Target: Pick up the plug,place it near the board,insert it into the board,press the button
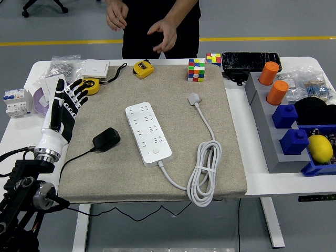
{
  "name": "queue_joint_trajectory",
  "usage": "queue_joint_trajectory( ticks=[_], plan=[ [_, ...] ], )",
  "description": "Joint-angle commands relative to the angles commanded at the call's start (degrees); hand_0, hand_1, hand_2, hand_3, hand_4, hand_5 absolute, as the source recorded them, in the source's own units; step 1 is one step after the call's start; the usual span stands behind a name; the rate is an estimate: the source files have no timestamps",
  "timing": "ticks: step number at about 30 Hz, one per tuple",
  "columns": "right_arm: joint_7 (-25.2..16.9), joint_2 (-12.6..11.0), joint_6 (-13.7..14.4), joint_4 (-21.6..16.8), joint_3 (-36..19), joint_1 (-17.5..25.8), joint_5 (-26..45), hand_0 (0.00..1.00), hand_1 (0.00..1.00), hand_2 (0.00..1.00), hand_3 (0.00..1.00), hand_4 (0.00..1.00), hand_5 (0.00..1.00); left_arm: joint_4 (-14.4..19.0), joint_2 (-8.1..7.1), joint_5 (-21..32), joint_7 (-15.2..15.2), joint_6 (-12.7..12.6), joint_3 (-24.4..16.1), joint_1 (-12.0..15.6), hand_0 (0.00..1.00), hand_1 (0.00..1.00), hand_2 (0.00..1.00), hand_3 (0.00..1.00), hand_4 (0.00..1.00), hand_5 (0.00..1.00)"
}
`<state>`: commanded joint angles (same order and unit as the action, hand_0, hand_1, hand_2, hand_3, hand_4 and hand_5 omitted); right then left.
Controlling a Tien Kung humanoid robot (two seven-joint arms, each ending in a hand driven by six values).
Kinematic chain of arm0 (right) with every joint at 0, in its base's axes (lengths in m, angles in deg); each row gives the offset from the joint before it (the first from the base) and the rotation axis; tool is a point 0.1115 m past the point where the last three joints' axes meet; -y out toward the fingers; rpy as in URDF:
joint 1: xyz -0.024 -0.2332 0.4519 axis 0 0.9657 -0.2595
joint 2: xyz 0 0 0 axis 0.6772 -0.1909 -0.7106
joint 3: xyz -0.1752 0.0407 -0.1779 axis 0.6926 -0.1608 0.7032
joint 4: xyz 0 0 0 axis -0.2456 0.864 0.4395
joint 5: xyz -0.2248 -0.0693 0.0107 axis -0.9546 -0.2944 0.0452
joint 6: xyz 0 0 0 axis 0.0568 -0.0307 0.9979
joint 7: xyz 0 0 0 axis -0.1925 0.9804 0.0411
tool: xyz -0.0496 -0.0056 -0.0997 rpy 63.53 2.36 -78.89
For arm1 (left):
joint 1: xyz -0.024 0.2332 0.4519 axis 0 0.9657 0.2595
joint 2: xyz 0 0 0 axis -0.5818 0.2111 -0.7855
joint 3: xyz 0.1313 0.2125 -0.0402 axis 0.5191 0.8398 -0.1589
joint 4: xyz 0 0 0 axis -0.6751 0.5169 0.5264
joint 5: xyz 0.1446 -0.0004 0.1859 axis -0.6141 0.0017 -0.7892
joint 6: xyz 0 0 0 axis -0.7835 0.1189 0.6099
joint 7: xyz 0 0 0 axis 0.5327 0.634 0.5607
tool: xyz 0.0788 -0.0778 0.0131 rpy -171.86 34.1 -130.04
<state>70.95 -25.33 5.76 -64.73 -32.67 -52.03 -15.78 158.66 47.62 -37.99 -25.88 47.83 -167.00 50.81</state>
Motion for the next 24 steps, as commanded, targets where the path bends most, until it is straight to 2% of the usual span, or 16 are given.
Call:
queue_joint_trajectory(
  ticks=[1, 10, 24],
  plan=[
    [-0.01, -0.05, 0.01, 0.00, 0.03, -0.11, 0.03, 0.878, 0.729, 0.718, 0.718, 0.998, 0.679, 0.37, 0.00, -0.47, -0.06, 0.02, -0.20, 0.04, 0.737, 0.745, 0.713, 0.722, 0.998, 0.998],
    [0.12, -0.10, 0.02, 0.00, 0.22, -0.55, -0.41, 0.878, 0.729, 0.718, 0.719, 0.998, 0.679, 1.10, 0.31, -5.56, -1.26, 0.33, -1.79, 0.91, 0.733, 0.737, 0.708, 0.705, 0.998, 0.998],
    [0.24, 0.37, -0.21, 0.00, 0.61, -0.95, -1.50, 0.879, 0.728, 0.718, 0.721, 0.998, 0.679, 1.49, 0.05, -9.52, -2.01, -0.03, -2.18, 2.40, 0.731, 0.741, 0.713, 0.678, 0.998, 0.998]
  ],
)
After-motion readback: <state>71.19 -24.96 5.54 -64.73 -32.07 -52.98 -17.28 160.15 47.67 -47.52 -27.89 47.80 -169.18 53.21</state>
